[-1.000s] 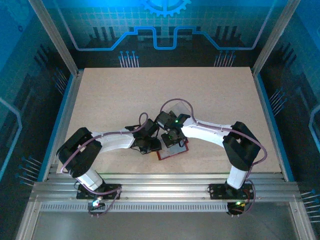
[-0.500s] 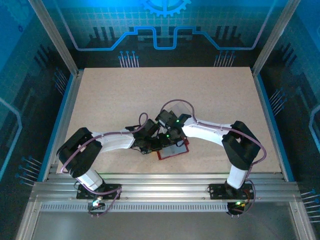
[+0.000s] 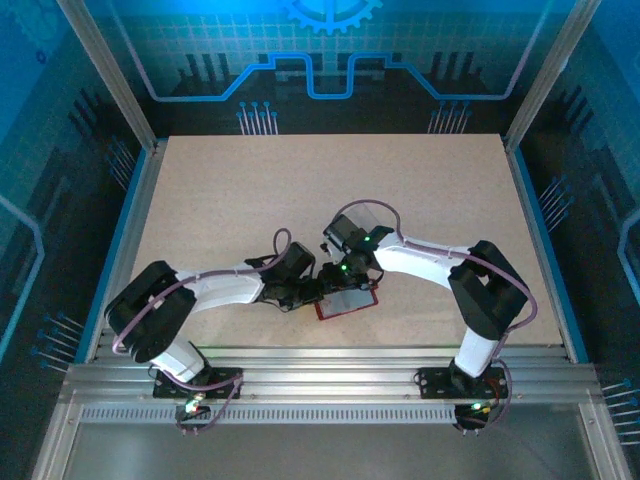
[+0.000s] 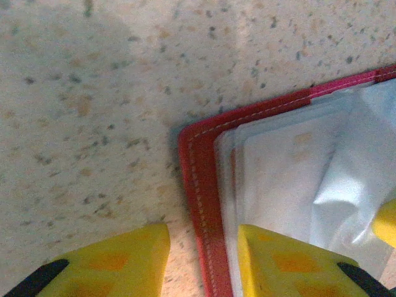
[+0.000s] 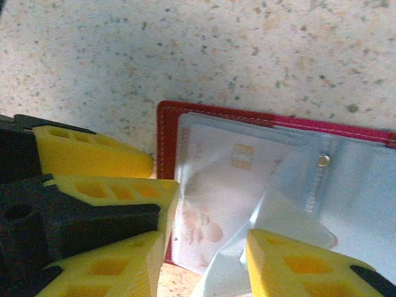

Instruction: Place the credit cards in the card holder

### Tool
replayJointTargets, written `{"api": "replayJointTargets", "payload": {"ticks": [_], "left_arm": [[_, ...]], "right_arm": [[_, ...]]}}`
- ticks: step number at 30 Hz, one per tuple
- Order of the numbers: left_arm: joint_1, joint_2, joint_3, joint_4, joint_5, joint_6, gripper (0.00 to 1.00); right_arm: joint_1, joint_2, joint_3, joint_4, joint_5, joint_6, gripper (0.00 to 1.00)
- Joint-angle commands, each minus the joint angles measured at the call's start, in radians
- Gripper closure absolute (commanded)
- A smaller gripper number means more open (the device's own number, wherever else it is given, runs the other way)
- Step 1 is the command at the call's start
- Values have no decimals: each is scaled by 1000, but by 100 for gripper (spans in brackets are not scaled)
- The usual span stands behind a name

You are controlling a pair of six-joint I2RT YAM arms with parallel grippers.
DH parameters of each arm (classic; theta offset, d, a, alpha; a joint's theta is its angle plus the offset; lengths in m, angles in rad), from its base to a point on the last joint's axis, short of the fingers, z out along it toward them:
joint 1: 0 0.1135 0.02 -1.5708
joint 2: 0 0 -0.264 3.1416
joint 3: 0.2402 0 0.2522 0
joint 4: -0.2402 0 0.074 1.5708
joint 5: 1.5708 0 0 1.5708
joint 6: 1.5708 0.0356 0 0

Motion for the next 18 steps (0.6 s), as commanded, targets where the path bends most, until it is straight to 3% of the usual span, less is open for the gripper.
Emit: {"api": "replayJointTargets", "payload": {"ticks": [1, 10, 14, 18], "left_arm": [[-29, -41, -37, -51, 14, -1, 62], [-23, -163, -98, -126, -49, -28, 60], [2, -230, -113, -158, -57, -23, 58], [41, -311, -113, -206, -61, 1, 54]], "right_arm": [[13, -15, 5, 181, -155, 31, 57], [31, 12, 72, 189, -172, 34, 56], [37, 25, 183, 94, -139, -24, 53], [13, 35, 343, -94, -18, -125, 49]]}}
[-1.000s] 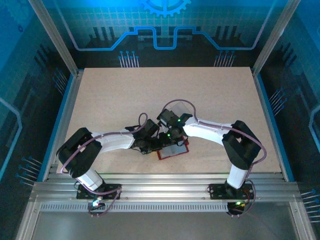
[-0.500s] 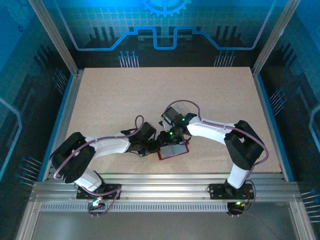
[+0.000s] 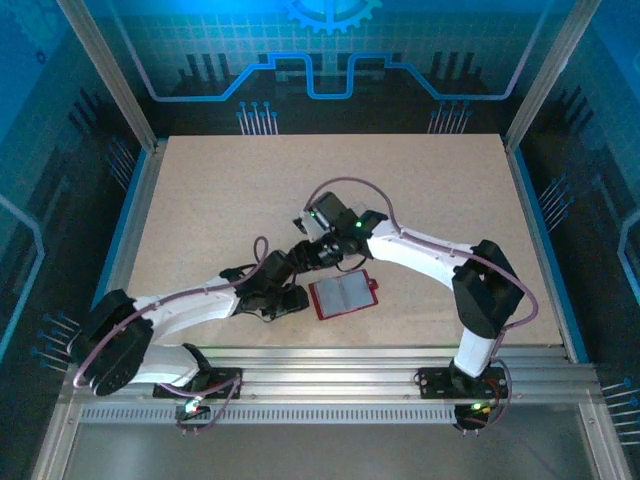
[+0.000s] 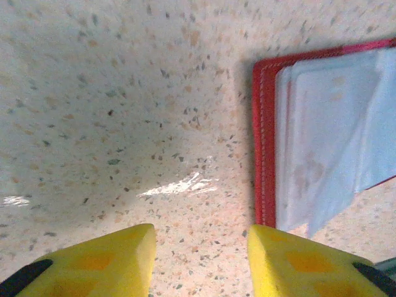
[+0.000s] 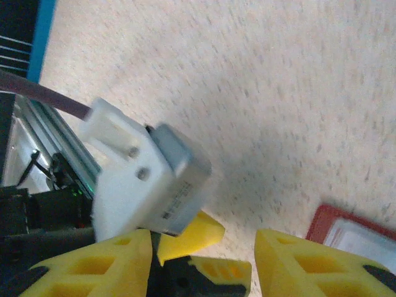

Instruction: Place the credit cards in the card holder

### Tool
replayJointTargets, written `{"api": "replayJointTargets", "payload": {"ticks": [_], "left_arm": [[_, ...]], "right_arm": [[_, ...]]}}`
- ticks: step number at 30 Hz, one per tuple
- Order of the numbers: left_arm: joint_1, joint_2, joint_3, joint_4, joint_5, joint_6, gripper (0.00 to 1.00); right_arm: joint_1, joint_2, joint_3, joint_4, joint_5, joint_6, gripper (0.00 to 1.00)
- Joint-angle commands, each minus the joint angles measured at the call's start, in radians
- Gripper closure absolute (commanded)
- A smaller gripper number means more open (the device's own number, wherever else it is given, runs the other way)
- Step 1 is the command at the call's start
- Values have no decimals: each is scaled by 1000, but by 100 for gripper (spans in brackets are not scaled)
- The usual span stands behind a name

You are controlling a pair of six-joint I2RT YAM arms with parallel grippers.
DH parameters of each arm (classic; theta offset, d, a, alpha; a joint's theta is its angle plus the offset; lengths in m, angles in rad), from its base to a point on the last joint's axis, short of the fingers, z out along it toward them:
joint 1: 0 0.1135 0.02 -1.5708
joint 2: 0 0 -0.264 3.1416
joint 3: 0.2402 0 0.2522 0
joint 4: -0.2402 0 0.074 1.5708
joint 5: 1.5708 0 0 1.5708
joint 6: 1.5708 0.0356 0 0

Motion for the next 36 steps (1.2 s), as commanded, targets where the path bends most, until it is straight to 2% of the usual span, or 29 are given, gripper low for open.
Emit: {"api": "replayJointTargets", "payload": {"ticks": [1, 7, 12, 19, 23, 36], "left_arm": [[32, -77, -8, -79, -26, 18, 53], [44, -121, 15, -108, -20, 74, 46], [51, -80, 28, -64, 7, 75, 45], [54, -17, 70, -35, 40, 94, 45], [55, -6, 83, -28, 45, 98, 45], [64, 48, 66, 23, 78, 84, 46]], "right_arm": [[-32, 17, 128, -191, 116, -111, 49], [-149, 97, 287, -438, 368, -255, 56], [-185, 201, 343, -520, 497, -338, 52], [-193, 285, 375, -508, 514, -375, 49], [-193, 317, 382, -503, 557, -382, 49], [-211, 390, 417, -480, 556, -392, 53]]}}
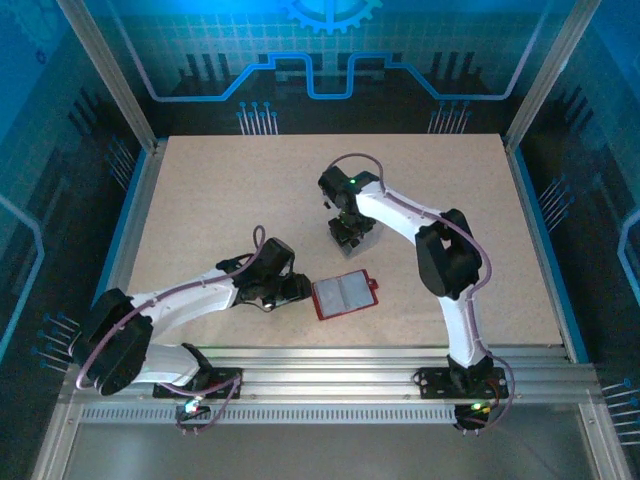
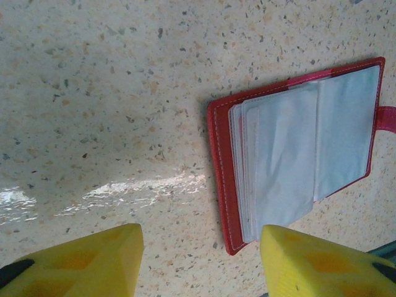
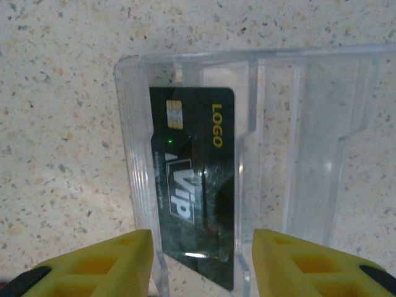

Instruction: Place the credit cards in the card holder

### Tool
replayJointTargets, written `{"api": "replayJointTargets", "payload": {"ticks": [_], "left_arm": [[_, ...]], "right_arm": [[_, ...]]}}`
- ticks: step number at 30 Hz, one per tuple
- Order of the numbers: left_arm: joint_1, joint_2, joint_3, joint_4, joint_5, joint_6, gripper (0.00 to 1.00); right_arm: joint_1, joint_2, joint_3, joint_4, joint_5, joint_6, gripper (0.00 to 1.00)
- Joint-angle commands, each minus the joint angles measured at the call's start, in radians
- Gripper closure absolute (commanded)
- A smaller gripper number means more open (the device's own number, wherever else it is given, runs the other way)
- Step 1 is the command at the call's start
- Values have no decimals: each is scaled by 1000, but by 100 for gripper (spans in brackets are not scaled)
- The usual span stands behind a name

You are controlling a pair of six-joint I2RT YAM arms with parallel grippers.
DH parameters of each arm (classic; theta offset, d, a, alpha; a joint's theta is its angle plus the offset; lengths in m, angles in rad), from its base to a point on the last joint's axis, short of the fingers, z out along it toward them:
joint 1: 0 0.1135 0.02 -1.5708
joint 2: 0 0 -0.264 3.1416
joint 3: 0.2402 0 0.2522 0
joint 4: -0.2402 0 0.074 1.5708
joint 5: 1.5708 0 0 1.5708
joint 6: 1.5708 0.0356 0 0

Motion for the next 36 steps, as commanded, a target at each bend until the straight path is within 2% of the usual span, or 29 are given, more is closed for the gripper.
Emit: {"api": "replayJointTargets", "payload": {"ticks": [1, 16, 24, 31, 36], "left_arm": [[7, 17, 4, 21, 29, 4, 46], [9, 39, -15, 57, 45, -17, 47], [8, 52, -25, 74, 57, -25, 47], [7, 65, -29, 95, 70, -33, 47], [6, 68, -34, 96, 73, -35, 47]], "right_arm": [[-13, 25, 38, -1, 5, -15, 53], [-17, 81, 48, 12, 24, -8, 57], [-71, 1, 53, 17, -129, 8, 55], [-102, -2, 81, -1, -135, 12, 55], [-114, -4, 76, 14, -201, 23, 55]]}}
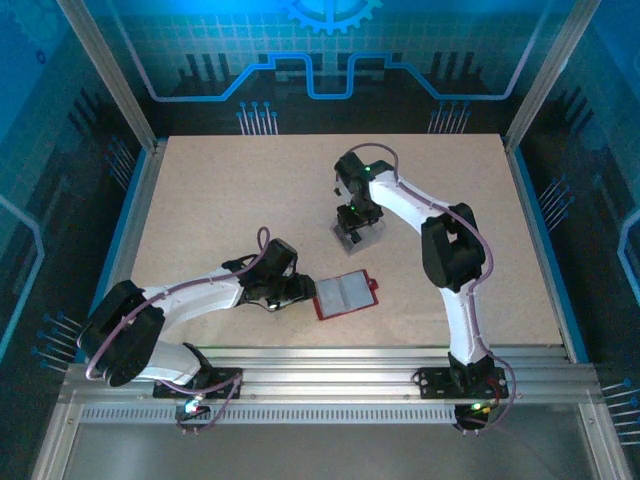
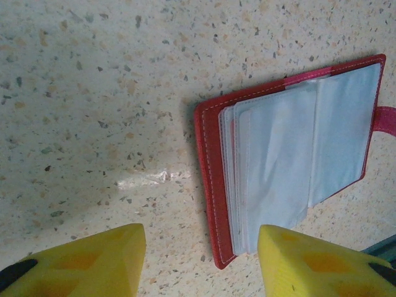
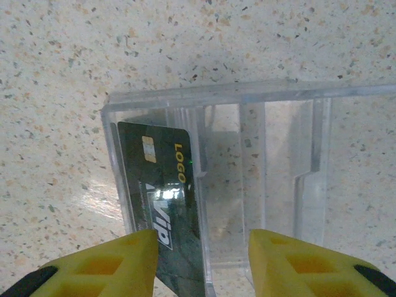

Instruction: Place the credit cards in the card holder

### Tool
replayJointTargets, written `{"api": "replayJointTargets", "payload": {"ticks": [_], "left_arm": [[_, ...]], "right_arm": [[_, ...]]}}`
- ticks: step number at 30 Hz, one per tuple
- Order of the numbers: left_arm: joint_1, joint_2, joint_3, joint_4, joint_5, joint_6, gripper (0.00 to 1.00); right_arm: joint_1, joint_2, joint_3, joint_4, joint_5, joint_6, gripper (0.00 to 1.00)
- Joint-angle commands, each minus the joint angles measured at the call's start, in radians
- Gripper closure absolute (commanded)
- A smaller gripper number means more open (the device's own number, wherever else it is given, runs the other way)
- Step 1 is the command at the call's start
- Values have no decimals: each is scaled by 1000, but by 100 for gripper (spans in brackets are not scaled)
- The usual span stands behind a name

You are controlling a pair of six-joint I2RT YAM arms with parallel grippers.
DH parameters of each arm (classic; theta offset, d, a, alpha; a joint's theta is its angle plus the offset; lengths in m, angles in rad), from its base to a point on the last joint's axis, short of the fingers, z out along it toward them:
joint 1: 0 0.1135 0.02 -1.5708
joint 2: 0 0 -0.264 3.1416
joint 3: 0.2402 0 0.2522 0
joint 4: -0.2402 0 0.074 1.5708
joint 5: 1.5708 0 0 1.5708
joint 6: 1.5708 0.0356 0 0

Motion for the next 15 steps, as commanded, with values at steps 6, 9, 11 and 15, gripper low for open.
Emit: {"api": "replayJointTargets", "payload": {"ticks": [6, 9, 11, 15], "left_arm": [[6, 9, -19, 8, 22, -8, 48], [5, 9, -17, 9, 22, -8, 48], [6, 11, -17, 11, 23, -9, 48], [5, 12, -17, 12, 23, -10, 48]], "right_arm": [[-10, -16, 24, -8, -31, 14, 58], [-4, -6, 25, -5, 0, 13, 58], [3, 4, 26, -2, 14, 11, 58], [33, 28, 32, -6, 69, 5, 58]]}}
